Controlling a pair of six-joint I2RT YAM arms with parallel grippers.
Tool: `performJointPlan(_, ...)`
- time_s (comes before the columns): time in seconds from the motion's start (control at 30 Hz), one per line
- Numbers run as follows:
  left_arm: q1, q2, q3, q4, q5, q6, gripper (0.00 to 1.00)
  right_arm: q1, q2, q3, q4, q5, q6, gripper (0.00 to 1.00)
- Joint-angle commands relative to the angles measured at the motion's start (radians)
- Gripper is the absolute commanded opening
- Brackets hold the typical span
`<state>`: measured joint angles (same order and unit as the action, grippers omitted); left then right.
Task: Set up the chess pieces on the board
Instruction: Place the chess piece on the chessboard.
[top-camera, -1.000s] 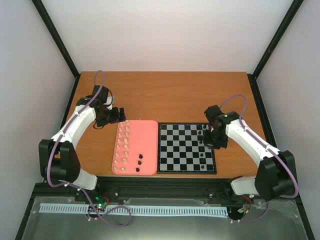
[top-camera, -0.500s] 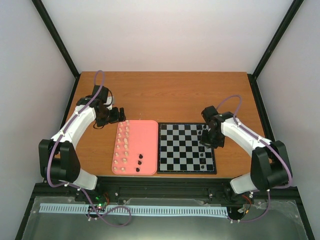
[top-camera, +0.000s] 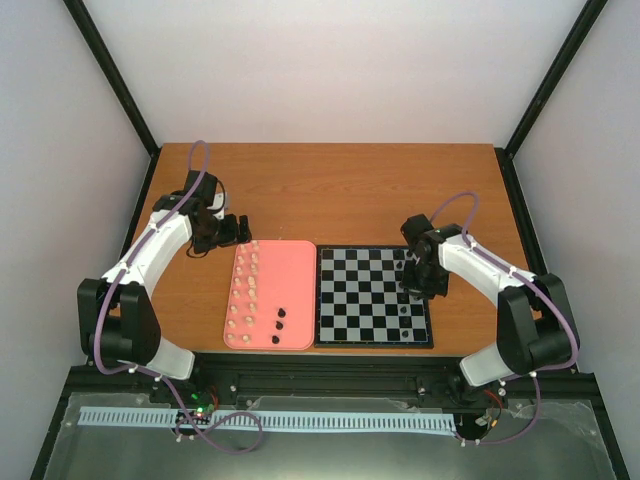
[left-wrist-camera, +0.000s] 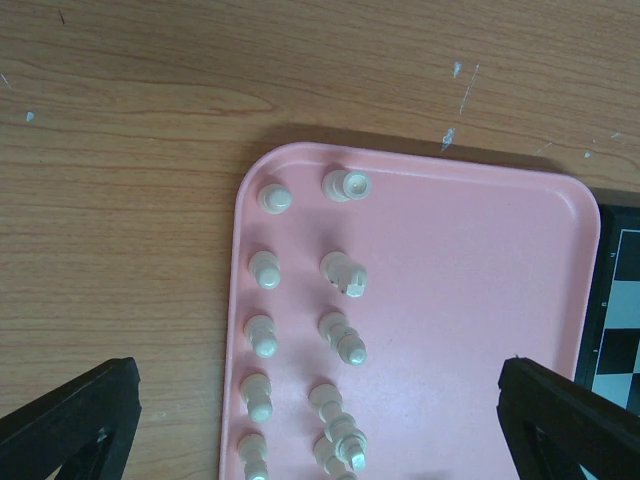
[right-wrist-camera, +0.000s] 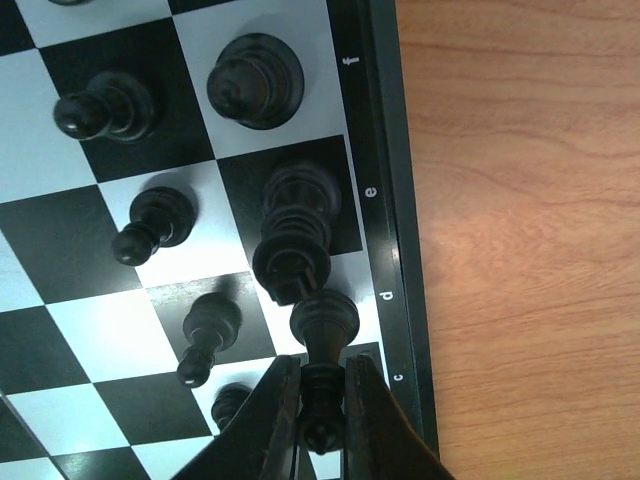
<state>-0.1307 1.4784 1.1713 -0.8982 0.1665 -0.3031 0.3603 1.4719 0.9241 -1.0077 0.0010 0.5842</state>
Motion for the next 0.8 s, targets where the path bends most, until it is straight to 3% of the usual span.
performJointPlan(0.0, -0.003, 0.005, 0.014, -0.006, 0.002, -0.002, 1.00, -0.008, 0.020, -0.012, 0.016, 0.022, -0.007, 0.06)
performJointPlan(0.2, -0.003, 0.004, 0.013, -0.006, 0.001, -0.002, 1.00, -0.008, 0.033, -0.008, 0.025, 0.016, -0.013, 0.07)
performJointPlan(0.4, -0.003, 0.005, 0.011, -0.004, 0.001, -0.002, 1.00, -0.008, 0.031, -0.002, 0.011, 0.016, -0.022, 0.20)
performJointPlan(0.6, -0.003, 0.003, 0.011, -0.005, 0.002, -0.002, 1.00, -0.007, -0.025, 0.019, -0.020, -0.019, -0.033, 0.40)
performJointPlan(0.77, -0.003, 0.003, 0.014, -0.004, 0.002, -0.003, 1.00, 0.010, -0.067, 0.125, -0.125, 0.027, -0.031, 0.42)
